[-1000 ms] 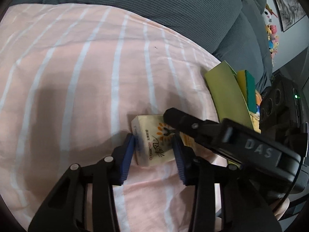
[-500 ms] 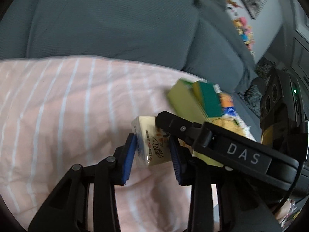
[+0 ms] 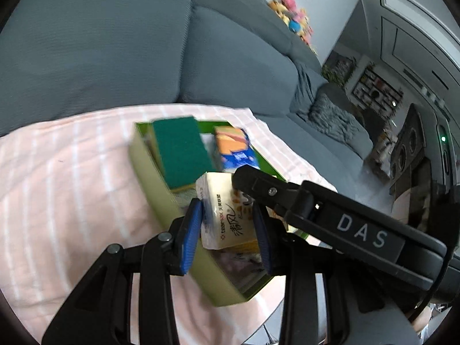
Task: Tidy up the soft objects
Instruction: 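Carry the cream tissue pack into the green box and open the right tool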
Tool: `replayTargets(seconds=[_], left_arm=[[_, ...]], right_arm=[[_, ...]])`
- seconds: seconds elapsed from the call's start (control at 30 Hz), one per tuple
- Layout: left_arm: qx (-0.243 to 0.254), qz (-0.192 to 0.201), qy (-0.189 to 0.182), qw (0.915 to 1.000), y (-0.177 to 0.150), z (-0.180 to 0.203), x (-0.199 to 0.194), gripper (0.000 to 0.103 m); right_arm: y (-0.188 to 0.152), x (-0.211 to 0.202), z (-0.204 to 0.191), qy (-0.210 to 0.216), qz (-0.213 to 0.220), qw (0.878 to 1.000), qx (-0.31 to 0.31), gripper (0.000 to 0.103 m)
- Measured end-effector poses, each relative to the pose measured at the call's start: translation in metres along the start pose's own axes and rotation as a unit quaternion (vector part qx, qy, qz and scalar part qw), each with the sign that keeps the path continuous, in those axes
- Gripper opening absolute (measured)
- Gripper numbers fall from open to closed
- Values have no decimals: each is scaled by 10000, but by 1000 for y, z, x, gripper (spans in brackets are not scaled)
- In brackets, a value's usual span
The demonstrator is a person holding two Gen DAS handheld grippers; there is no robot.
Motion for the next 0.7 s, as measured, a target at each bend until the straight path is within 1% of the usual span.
replayTargets(seconds=[0.17, 0.37, 0.47, 0.57, 0.7], left_arm=[[-185, -429, -225, 9987, -16, 9, 33, 33], [-334, -777, -189, 9962, -33, 5, 50, 35], [-392, -804, -131, 9959, -35, 1, 50, 37], [-362, -787, -117, 9962, -35, 2, 45, 38], [-353, -839, -110, 9958, -35, 4, 44, 44]], right_arm=[[2, 12, 41, -348, -146, 9989, 267, 53], [-11, 31, 64, -638, -407, 9965, 360, 53], [-16, 37, 71, -687, -486, 9956, 400, 53], [-17, 38, 73, -674, -477, 9955, 468, 53], [-17, 39, 74, -678, -477, 9950, 564, 53]])
Point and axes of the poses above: each gripper's, at about its wrist camera, not at the fingertips, and x roughly the way its jaws point, z to its right, y to its top, the point moved 9 cm from there along x, roughly the way its jaws point, and after that the axes turned 11 degrees about z, right-handed, at the moved point
